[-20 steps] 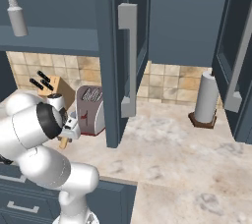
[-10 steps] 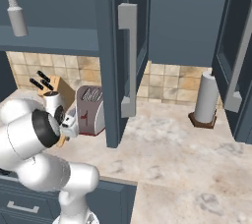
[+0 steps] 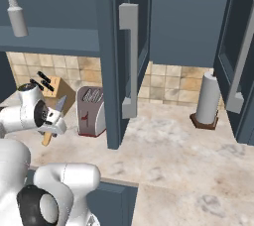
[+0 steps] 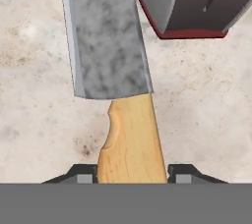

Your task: Move the cutting board and knife to the sink. Then move spray from the cabinet to the counter.

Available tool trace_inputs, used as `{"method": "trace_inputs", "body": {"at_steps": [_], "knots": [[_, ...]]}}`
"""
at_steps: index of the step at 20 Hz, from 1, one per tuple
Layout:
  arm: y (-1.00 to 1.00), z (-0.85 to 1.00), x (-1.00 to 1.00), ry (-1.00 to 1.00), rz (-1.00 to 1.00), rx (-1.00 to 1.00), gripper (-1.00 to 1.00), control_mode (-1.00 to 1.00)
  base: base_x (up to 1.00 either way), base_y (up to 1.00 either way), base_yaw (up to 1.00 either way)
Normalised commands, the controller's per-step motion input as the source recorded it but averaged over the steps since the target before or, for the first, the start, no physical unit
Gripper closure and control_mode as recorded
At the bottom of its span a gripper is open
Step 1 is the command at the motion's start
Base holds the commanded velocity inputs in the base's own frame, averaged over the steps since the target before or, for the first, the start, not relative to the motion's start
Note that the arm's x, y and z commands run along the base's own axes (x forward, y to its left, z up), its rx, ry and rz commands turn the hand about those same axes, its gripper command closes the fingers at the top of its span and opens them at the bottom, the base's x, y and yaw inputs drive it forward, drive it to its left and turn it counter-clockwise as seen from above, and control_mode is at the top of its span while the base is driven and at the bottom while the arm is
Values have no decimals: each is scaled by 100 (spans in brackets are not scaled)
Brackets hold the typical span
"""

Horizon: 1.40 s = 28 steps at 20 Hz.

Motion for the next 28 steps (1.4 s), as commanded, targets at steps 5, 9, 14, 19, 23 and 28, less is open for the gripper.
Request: {"method": "trace_inputs", "body": {"at_steps": [5, 9, 14, 19, 23, 28], "knots": [[-4, 100, -75, -1, 0, 1, 100, -100, 0, 0, 0], [-8, 100, -58, 9, 0, 0, 100, -100, 0, 0, 0], [-3, 54, -18, 25, 1, 0, 100, -100, 0, 0, 0], [-2, 22, 0, 33, 0, 0, 100, -100, 0, 0, 0], [0, 12, 4, 13, 0, 0, 100, -100, 0, 0, 0], [0, 0, 0, -2, 0, 0, 100, -100, 0, 0, 0]]}}
